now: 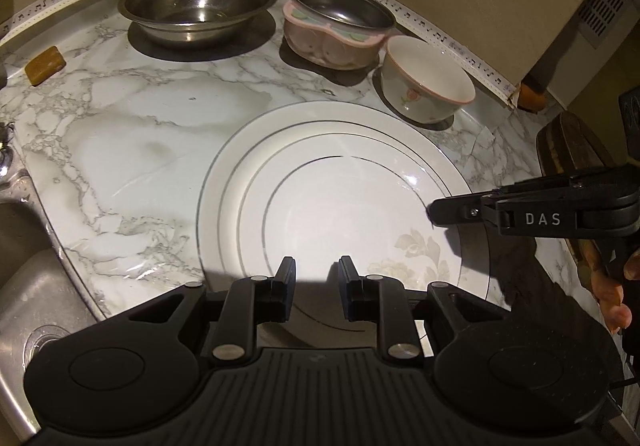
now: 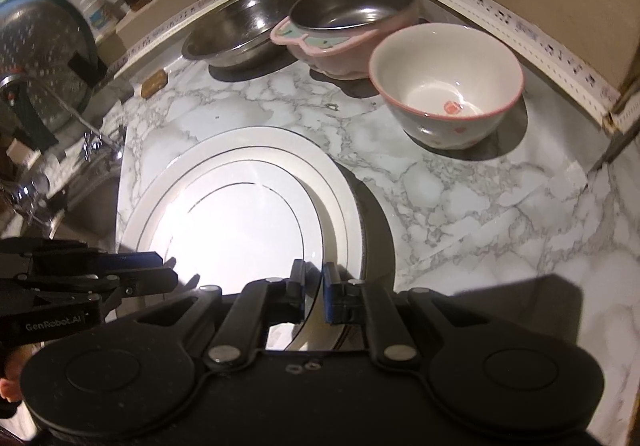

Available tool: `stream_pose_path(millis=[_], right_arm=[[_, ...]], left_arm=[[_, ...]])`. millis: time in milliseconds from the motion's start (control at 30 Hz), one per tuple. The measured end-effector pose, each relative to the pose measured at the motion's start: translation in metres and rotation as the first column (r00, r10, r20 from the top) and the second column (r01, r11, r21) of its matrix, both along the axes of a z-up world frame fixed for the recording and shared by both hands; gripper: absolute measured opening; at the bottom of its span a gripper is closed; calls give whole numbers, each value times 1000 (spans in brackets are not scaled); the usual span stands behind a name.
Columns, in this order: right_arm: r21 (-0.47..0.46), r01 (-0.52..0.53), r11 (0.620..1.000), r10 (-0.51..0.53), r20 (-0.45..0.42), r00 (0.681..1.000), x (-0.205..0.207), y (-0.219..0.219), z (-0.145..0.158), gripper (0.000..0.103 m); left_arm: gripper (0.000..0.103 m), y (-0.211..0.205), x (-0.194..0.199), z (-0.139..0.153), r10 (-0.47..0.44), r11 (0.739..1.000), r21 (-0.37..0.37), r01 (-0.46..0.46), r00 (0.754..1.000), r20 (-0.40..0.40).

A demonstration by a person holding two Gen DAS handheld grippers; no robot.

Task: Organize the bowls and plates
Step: 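Open the left tool off the stack while the right tool lowers its plate onto it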

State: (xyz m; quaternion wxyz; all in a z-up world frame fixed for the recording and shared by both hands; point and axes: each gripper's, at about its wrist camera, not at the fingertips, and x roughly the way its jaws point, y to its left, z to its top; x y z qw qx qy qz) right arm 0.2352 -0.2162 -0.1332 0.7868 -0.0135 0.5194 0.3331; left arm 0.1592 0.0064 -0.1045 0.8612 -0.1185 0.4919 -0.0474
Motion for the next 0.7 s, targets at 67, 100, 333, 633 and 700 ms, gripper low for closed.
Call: stream_pose_path(millis=[67,100,333,633,700], right_arm=[[-18,-16,1000,16,9,1000,-1,5,0,10],[-24,-21,999,21,9,1000,-1,6,0,11],[-42,-39,998,39,14,999,-1,9,1,11],[-82,-65,994,68,30,997,-6,16,4,16],[-88,-64,994,68,39,997,-7,17,6,18]], left_arm=[[22,-2,0,-1,-3,1000,0,3,1000,-2],[22,-2,0,-2,-3,1000,1,3,1000,-5],[22,-2,1,-3,-6,1000,-3,6,1000,-9],[22,-1,2,-3,2,1000,-14,-2,1000,-14],[22,-1,2,-3,1,1000,-11,-1,1000,-14]])
